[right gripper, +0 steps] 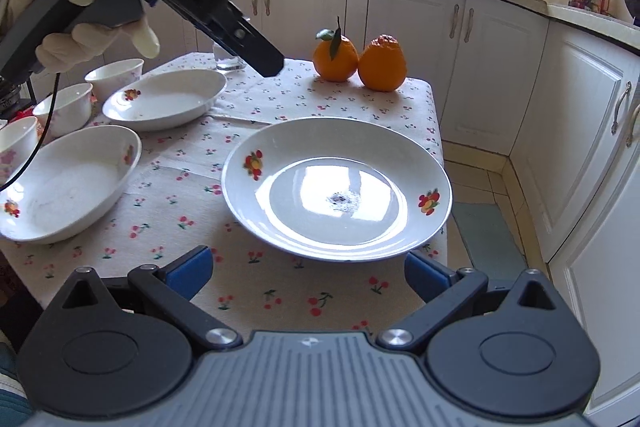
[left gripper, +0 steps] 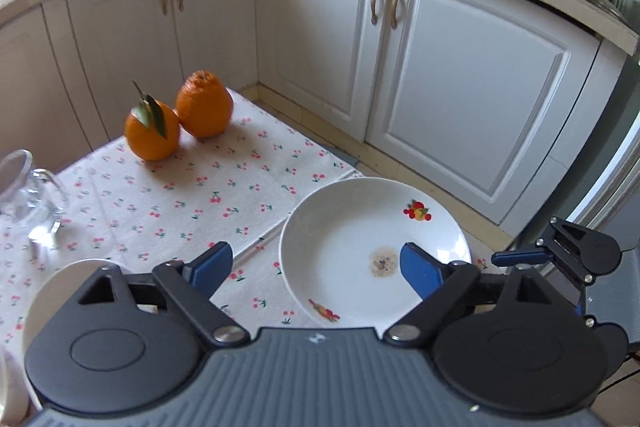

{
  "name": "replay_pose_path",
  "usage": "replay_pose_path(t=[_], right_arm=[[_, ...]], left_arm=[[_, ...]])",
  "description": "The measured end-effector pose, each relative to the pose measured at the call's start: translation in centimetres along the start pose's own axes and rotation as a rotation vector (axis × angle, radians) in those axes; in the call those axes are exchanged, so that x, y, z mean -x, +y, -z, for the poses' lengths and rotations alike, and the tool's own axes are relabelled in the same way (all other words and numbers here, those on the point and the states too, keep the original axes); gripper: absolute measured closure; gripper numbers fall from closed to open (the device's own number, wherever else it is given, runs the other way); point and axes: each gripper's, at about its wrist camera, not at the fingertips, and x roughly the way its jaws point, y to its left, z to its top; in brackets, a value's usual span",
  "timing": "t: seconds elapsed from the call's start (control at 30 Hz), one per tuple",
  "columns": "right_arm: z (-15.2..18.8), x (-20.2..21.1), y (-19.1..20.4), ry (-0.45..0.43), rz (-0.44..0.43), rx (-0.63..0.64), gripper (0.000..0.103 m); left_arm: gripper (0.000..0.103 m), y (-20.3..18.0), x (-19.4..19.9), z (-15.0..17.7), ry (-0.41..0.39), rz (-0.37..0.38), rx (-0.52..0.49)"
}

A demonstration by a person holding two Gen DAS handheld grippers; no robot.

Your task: Organize plates and bowls

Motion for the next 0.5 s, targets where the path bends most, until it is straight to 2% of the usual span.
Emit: replay_pose_path(t=[0.17, 0.5], right_arm=[[-0.3, 2.4, 2.2, -0.043, 0.005, -0.005, 0.0], [-0.8, 4.7, 6.1, -0.101, -0.015, -0.007, 0.0]], left_arm=[[0.009, -1.0, 4.5, 2.9, -0.099, -0.084, -0.031], [0.009, -4.6, 11.5, 11.2, -0.218, -0.275, -0.125]])
